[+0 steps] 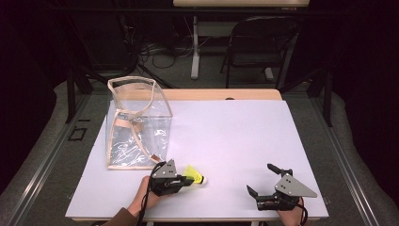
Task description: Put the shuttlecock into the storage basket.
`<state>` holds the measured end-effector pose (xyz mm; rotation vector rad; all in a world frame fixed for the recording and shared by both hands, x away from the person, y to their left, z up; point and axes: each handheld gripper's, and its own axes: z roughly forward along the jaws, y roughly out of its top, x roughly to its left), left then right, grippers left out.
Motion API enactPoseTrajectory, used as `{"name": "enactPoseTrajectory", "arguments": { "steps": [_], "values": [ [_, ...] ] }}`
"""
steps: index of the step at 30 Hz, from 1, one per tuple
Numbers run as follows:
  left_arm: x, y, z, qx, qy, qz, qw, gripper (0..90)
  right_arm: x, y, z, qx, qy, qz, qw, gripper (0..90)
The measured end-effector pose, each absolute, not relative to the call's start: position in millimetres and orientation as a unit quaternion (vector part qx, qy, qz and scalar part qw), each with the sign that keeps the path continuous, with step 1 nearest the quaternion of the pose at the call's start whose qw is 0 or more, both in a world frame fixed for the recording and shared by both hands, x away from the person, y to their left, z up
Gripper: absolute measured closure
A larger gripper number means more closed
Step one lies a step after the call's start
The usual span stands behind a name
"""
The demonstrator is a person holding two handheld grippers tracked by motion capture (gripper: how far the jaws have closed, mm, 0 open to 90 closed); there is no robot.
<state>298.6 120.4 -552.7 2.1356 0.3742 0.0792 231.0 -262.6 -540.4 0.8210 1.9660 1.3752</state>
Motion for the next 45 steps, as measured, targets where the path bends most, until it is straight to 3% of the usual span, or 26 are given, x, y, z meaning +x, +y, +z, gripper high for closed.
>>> {"name": "enactPoseTrajectory", "arguments": {
  "steps": [9, 45],
  "values": [
    [292.0, 117.5, -549.9, 0.873, 0.123, 0.032, 0.47, 88.6, 230.6, -263.1, -540.0, 0.308, 0.74, 0.517, 0.301, 0.0],
    [289.8, 121.4, -539.5, 0.865, 0.132, 0.109, 0.471, 88.7, 231.3, -262.6, -540.9, 0.311, 0.742, 0.513, 0.298, 0.0]
  ]
}}
